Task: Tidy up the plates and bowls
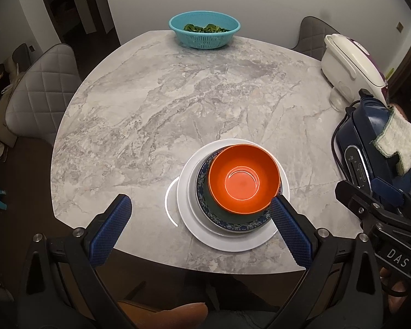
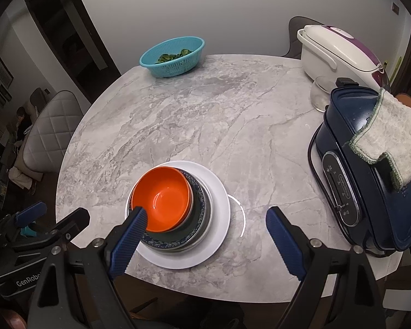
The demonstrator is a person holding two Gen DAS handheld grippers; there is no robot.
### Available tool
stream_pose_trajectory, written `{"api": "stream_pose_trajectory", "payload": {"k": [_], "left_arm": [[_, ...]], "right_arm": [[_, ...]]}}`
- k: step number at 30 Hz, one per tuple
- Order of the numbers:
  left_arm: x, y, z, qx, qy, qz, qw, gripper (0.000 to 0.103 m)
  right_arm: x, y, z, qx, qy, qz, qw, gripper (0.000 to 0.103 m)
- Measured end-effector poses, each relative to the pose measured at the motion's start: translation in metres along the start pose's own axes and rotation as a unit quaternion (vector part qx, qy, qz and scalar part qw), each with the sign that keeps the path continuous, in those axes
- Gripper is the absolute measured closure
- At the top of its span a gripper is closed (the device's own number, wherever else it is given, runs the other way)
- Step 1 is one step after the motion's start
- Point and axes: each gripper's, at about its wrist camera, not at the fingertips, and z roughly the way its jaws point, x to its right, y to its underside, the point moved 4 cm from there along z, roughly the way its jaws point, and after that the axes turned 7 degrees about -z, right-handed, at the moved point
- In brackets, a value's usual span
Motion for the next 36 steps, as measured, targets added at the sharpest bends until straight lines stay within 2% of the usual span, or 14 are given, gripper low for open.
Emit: {"api": "stream_pose_trajectory", "payload": {"k": [16,36], "left_arm": [[-0.011,-0.008,0.011,-0.004,-0.008,0.007,0.9999,0.001],[-0.016,-0.011,0.014,-0.005,-0.011,0.004,0.9999,0.001]], "right_arm": [[0.011,-0.005,0.005,-0.002,0.008,-0.003,1.0,0.013],[0.007,-0.012,0.005,0.003,0.033,-0.022,0.999,0.013]]}}
